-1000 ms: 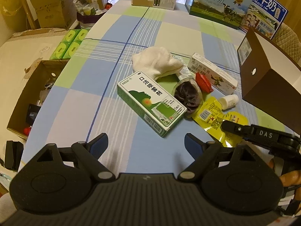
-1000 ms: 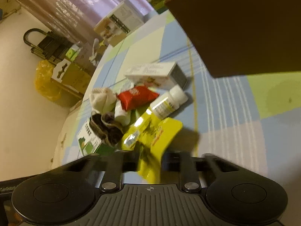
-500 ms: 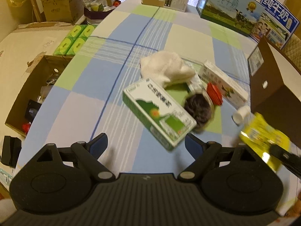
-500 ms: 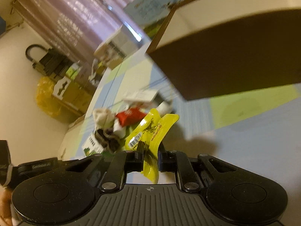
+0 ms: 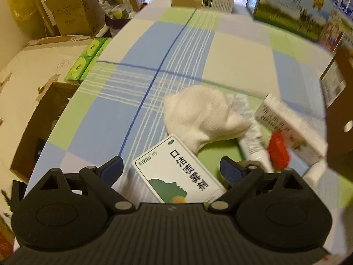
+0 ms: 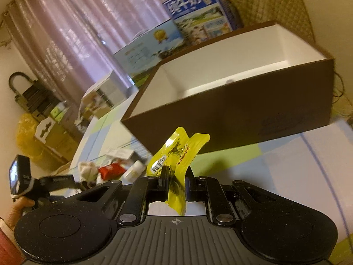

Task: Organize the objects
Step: 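Grasp the green spray box with the left tool while the right tool grasps the yellow pouch, then carry both items into the brown box and open both tools to release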

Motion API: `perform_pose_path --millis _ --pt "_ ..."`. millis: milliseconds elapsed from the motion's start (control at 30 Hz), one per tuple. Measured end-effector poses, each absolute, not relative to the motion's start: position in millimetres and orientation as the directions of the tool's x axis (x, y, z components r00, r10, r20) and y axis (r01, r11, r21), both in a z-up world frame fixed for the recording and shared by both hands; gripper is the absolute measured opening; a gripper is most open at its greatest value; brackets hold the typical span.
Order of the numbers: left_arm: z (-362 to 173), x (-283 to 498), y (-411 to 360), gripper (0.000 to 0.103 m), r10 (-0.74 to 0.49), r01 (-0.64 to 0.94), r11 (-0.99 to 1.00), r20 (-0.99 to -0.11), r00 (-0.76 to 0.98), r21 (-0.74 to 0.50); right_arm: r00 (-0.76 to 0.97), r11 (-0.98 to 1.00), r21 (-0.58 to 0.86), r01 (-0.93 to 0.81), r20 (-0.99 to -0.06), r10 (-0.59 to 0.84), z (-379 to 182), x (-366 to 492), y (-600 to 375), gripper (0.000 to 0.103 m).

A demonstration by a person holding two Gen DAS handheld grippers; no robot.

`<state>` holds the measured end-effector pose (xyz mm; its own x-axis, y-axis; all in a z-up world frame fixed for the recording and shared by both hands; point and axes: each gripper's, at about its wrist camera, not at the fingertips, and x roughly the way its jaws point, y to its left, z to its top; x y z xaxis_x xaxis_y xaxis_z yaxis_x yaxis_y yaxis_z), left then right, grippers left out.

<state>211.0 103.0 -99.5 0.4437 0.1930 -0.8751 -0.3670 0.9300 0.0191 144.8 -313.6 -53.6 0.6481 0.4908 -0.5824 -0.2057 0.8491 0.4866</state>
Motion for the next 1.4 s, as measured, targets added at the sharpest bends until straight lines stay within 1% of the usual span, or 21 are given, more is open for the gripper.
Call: perform_pose_path --millis 167,300,367,500,533,567,667,767,967,1167,1400 --pt "-105 200 104 0.092 0.178 -0.319 0.947 -0.876 0.449 0.029 0.656 0.855 0.484 -0.187 -0.586 0.475 -52 146 -327 0.010" --pt "-106 182 114 0.092 0.152 -0.298 0.955 -0.882 0.446 0.014 0.656 0.856 0.484 -0.181 -0.590 0.472 -52 147 -329 0.010" --pt "-108 177 121 0.090 0.140 -0.298 0.955 -0.889 0.436 0.004 0.656 0.857 0.483 -0.181 -0.590 0.470 -52 148 -328 0.010" --pt "-110 174 128 0.073 0.114 -0.294 0.956 -0.896 0.430 -0.020 0.656 0.859 0.481 -0.175 -0.594 0.466 -52 149 -329 0.010" --pt "-110 175 127 0.067 0.105 -0.288 0.957 -0.896 0.431 -0.026 0.654 0.861 0.479 -0.173 -0.597 0.464 -52 149 -330 0.010" --pt "-110 174 125 0.059 0.097 -0.280 0.959 -0.896 0.433 -0.032 0.654 0.863 0.477 -0.168 -0.601 0.460 -52 149 -330 0.010" --pt "-109 174 119 0.053 0.105 -0.248 0.969 -0.892 0.440 -0.009 0.656 0.865 0.475 -0.159 -0.604 0.452 -51 149 -334 0.010" --pt "-107 171 113 0.052 0.125 -0.224 0.974 -0.887 0.444 0.025 0.663 0.869 0.471 -0.151 -0.604 0.442 -49 148 -338 0.010" --pt "-84 159 100 0.052 0.119 -0.172 0.984 -0.866 0.485 0.039 0.678 0.868 0.472 -0.151 -0.590 0.439 -38 143 -349 0.010" --pt "-44 150 75 0.052 0.077 -0.086 0.996 -0.824 0.561 0.035 0.700 0.861 0.479 -0.170 -0.556 0.448 -19 134 -362 0.010" --pt "-1 164 36 0.052 -0.008 0.029 1.000 -0.785 0.619 0.012 0.733 0.853 0.489 -0.182 -0.511 0.449 9 133 -382 0.010"
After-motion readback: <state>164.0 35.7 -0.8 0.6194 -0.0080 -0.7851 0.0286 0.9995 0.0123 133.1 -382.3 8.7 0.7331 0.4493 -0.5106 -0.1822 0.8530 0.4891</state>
